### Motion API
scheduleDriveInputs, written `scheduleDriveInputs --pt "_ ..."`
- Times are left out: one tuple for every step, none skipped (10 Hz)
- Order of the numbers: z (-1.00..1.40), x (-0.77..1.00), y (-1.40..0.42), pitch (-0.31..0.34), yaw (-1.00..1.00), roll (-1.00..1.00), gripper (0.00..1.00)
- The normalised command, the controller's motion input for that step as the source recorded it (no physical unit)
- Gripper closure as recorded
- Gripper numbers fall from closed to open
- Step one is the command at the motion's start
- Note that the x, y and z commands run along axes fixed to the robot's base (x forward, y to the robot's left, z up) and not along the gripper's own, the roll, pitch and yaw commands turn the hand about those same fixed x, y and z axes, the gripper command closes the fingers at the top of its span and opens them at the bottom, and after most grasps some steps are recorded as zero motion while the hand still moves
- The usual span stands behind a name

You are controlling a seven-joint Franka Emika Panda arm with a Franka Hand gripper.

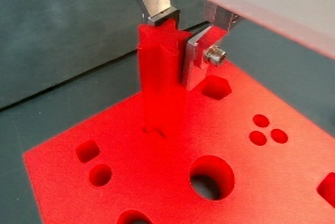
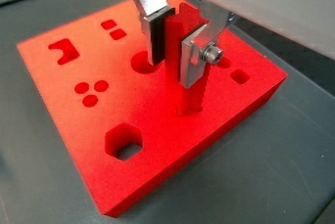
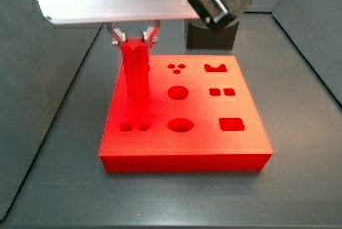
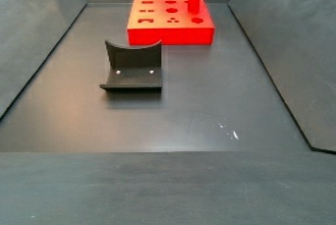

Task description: Insert the star object.

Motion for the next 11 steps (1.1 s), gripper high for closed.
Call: scheduleDriveInputs --pt "-0.02 -0.02 0.0 0.0 0.0 0.15 1.0" --pt "-0.11 0.0 0.0 0.0 0.0 0.0 1.0" --pt "-0.87 -0.01 0.0 -0.177 0.0 -0.05 1.0" --pt "-1.0 0.0 0.0 -0.14 0.0 0.0 1.0" --pt "-1.0 0.02 0.0 -0.119 0.0 0.0 1.0" --pt "-1.0 0.0 0.0 -0.1 0.0 0.0 1.0" --pt "-0.92 0.11 -0.07 -0.034 0.0 0.21 1.0" --pt "-0.71 0.0 -0.16 -0.11 0.0 0.28 1.0" --pt "-0.7 0.0 -0.12 -0.139 0.11 0.27 1.0" --pt "-0.81 -0.01 -0.11 -0.153 0.23 0.17 1.0" --pt "-0.93 0.0 0.0 -0.153 0.21 0.0 1.0"
